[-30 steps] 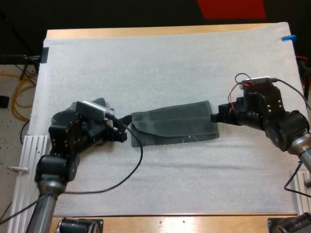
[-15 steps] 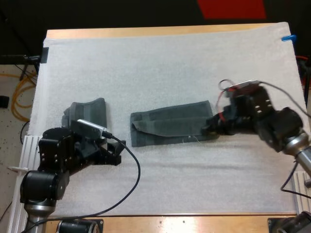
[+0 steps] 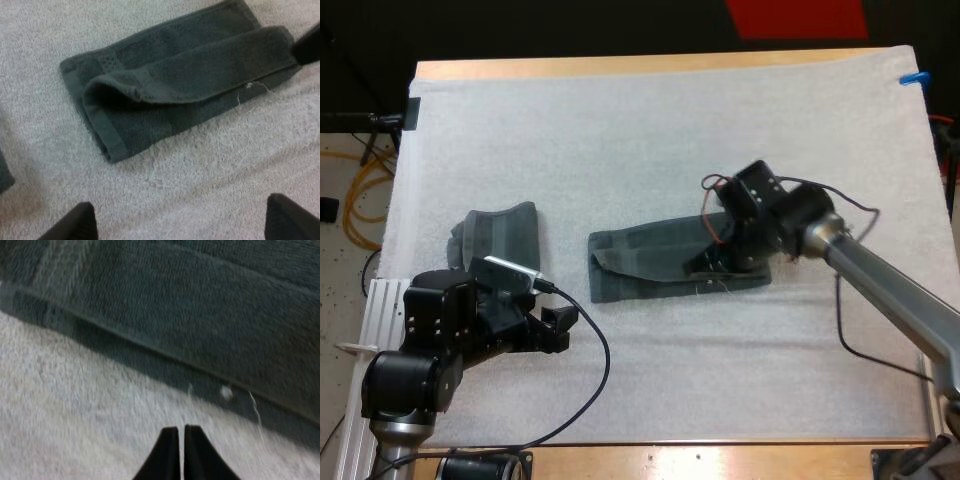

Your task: Pick towel from pile fold and stack

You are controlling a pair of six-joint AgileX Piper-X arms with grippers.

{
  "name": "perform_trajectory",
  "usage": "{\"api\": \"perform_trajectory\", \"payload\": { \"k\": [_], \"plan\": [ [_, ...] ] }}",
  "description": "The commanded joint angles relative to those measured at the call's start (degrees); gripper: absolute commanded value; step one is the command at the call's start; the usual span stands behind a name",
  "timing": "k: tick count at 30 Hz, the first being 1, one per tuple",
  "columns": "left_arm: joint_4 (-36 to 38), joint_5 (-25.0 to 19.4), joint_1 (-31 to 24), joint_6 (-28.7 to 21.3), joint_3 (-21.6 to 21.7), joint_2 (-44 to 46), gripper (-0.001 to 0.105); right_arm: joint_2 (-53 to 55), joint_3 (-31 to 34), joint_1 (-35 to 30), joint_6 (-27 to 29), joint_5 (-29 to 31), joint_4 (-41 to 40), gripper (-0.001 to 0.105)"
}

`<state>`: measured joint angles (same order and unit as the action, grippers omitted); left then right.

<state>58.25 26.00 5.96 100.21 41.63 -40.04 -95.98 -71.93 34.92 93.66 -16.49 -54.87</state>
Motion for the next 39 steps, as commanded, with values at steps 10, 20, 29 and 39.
{"api": "perform_trajectory", "payload": {
  "k": [10,20,29,39],
  "plan": [
    [0.2,-0.1,0.0,-0.3,0.4,0.3,0.066,-10.4,-6.3,0.0,1.7,-6.7,-6.0,0.000],
    [0.2,-0.1,0.0,-0.3,0.4,0.3,0.066,-15.3,-6.4,0.0,1.7,-6.3,-3.1,0.000],
    [0.2,-0.1,0.0,-0.3,0.4,0.3,0.066,-17.7,-7.8,0.0,1.5,-4.2,-1.4,0.000],
    [0.2,-0.1,0.0,-0.3,0.4,0.3,0.066,-18.3,-8.0,0.0,2.6,-6.2,-7.1,0.000]
  ]
}}
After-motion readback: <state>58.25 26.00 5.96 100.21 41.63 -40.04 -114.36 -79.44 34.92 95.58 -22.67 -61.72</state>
